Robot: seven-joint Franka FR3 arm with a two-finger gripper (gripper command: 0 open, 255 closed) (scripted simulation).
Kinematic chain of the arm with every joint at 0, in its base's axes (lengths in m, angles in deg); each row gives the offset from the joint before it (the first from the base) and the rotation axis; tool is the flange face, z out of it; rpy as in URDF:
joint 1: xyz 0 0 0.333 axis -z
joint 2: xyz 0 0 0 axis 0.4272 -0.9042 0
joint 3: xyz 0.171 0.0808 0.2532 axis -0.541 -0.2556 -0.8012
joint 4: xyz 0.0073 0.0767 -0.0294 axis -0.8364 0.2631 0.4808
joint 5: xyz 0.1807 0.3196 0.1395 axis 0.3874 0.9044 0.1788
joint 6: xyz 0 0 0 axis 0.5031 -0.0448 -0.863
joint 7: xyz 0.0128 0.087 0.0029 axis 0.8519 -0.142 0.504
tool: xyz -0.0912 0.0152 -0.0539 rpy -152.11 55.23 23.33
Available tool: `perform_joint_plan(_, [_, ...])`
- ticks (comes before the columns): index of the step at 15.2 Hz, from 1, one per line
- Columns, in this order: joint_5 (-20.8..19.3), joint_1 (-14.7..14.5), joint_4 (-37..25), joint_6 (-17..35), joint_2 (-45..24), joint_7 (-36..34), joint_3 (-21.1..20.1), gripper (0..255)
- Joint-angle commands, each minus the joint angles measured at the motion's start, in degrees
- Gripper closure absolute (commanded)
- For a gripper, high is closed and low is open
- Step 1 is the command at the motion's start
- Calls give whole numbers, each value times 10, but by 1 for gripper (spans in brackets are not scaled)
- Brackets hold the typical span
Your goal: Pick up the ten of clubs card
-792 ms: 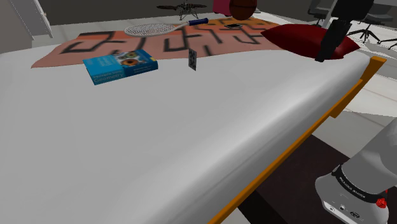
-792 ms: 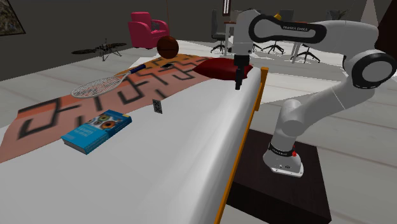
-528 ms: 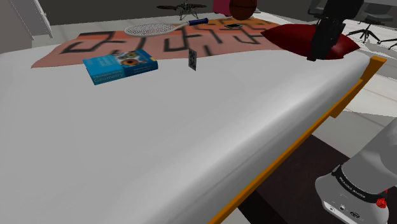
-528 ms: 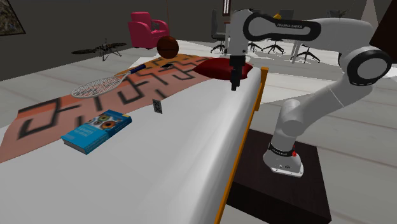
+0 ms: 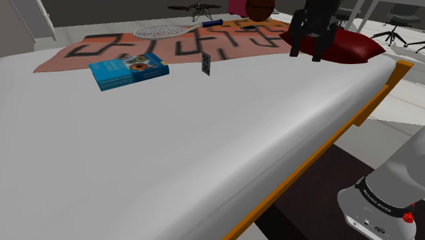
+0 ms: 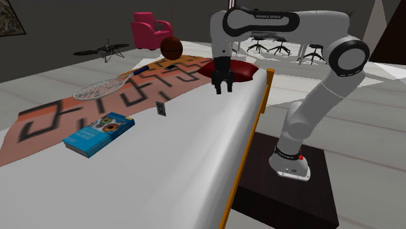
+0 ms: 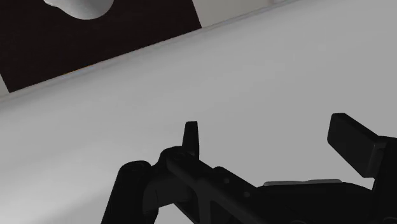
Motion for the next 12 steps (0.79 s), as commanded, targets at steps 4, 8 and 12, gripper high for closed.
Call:
perform_joint_plan(4, [67,2,-93,-6,-118,-131,-18,0])
perform_joint_plan(8, [117,1,-171,-6,-211,-229,-24,0])
perform_joint_plan(12, [167,0,-250,-1,-303,-321,-24,0])
